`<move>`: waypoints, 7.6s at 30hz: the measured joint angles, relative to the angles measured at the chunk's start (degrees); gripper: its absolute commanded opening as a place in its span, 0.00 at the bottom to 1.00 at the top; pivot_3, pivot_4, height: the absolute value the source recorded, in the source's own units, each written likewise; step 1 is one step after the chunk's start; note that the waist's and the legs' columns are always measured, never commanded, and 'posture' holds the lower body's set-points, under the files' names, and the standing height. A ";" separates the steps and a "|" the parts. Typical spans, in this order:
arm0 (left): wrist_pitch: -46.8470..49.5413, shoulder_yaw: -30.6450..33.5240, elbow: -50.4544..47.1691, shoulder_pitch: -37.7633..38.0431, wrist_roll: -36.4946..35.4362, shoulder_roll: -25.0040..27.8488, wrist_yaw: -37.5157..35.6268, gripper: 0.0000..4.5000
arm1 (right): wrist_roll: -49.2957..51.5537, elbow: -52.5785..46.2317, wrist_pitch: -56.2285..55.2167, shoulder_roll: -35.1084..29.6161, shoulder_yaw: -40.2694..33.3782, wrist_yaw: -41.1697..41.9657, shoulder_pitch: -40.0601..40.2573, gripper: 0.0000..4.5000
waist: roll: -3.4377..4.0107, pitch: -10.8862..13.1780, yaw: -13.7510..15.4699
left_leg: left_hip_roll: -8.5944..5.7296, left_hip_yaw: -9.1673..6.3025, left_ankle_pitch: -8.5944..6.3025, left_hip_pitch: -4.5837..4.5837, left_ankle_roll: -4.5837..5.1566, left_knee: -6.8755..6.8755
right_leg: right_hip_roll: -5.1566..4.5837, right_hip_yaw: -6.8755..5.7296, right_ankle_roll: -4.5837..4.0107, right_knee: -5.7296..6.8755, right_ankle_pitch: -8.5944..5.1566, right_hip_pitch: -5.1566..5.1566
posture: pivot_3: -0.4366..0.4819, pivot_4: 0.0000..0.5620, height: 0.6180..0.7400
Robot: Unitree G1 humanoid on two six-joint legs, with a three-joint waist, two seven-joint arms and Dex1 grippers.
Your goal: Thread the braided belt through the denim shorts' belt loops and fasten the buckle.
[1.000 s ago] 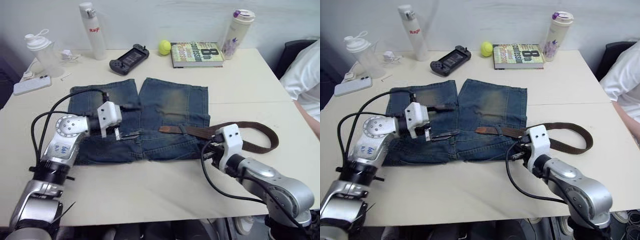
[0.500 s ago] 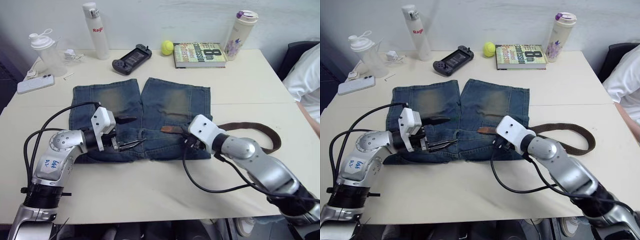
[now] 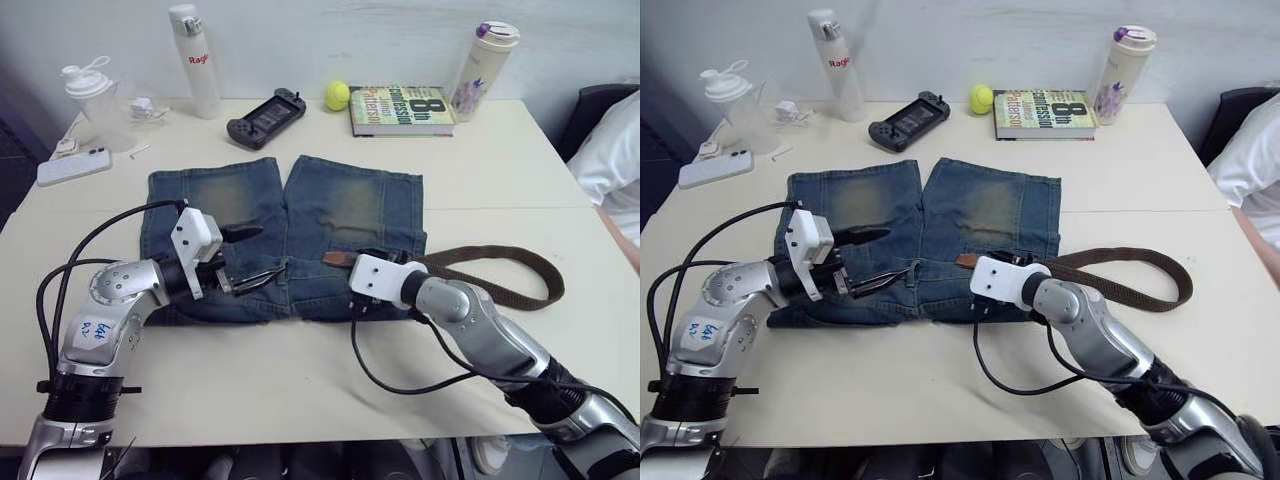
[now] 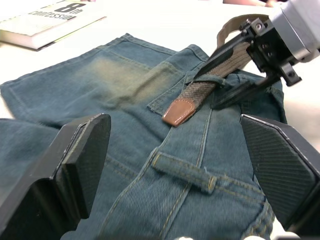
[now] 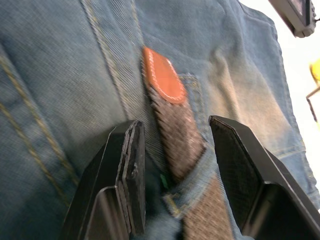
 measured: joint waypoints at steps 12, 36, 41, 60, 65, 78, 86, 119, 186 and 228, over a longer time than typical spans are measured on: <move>0.87 -0.12 -0.56 0.22 0.07 -0.71 0.07 1.00 | -11.28 7.73 1.66 8.04 1.11 -2.47 -2.76 0.50 | -0.01 -0.01 0.34 | -0.05 -0.04 0.01 0.01 -0.01 0.04 | -0.04 -0.03 0.00 0.03 0.00 0.05 | 0.48 0.27 1.00; -19.00 -8.62 6.33 -9.14 14.19 -1.24 -5.79 1.00 | -11.76 -4.72 -7.28 8.65 -3.26 4.74 1.27 0.00 | 0.01 0.01 0.37 | -0.11 -0.02 0.01 0.00 -0.03 -0.04 | -0.02 -0.06 0.00 -0.01 0.00 0.01 | 0.48 0.27 1.00; -30.19 -11.48 13.72 -10.93 20.53 -1.14 -7.25 1.00 | -14.15 -4.16 -10.32 8.09 -2.66 5.19 1.31 0.00 | 0.02 0.01 0.25 | -0.06 -0.01 0.03 0.00 -0.05 -0.04 | -0.01 -0.10 0.00 0.01 0.00 -0.02 | 0.48 0.27 1.00; -40.98 -12.23 22.19 -13.94 26.05 -5.60 -3.85 0.00 | -16.80 -4.09 -13.57 9.02 -3.08 6.77 1.61 0.00 | 0.01 0.01 0.33 | -0.05 -0.02 0.02 -0.01 -0.04 0.02 | -0.03 -0.15 0.00 0.04 0.00 0.00 | 0.48 0.27 1.00; -41.21 -12.23 22.19 -13.86 26.25 -5.57 -3.82 0.00 | -17.33 -4.09 -13.58 9.40 -3.21 7.03 1.84 0.00 | 0.01 0.01 0.34 | -0.05 -0.03 0.02 -0.01 -0.04 0.03 | -0.03 -0.16 0.00 0.04 0.00 0.00 | 0.48 0.27 1.00; -42.96 -12.88 22.17 -13.38 28.65 -5.66 -1.36 0.00 | -11.53 -9.05 -7.06 12.71 -10.72 8.98 6.89 0.78 | 0.01 0.01 0.43 | -0.05 -0.04 0.02 -0.02 -0.04 0.01 | -0.03 -0.16 0.00 0.03 0.00 0.01 | 0.48 0.27 1.00; -53.89 -12.36 22.70 -13.17 33.81 -4.71 6.22 0.00 | 16.69 -33.85 48.67 27.80 -38.04 21.44 7.99 0.78 | 0.00 -0.01 0.14 | -0.01 -0.12 0.03 0.01 -0.05 -0.12 | 0.01 -0.12 -0.01 0.06 0.00 0.01 | 0.48 0.27 1.00; -58.94 -11.92 23.33 -11.51 36.56 -2.85 11.40 0.00 | 89.34 -14.40 48.71 17.42 -42.05 -39.12 -1.56 0.78 | 0.48 0.25 -0.94 | -0.22 -0.14 0.25 -0.88 0.12 -0.04 | -0.12 0.05 0.04 0.31 0.07 -0.94 | 0.48 0.27 1.00; -53.48 -13.75 19.34 -8.75 32.87 -1.84 8.66 0.62 | 123.40 -1.22 6.05 27.38 -36.91 -68.25 12.50 0.00 | 0.54 0.32 0.31 | -0.20 -1.00 0.26 -0.86 0.11 0.27 | -0.13 -0.85 0.05 -0.04 0.07 -0.18 | 0.48 0.27 1.00; -69.03 -2.65 30.58 -4.35 29.35 8.21 -5.50 0.62 | 98.50 12.54 15.54 37.44 -28.87 -51.51 7.13 0.00 | 0.61 0.35 -1.07 | -0.23 -1.05 0.44 -0.86 -0.12 -0.18 | -0.10 -0.72 0.00 0.12 0.05 -0.47 | 0.48 0.27 1.00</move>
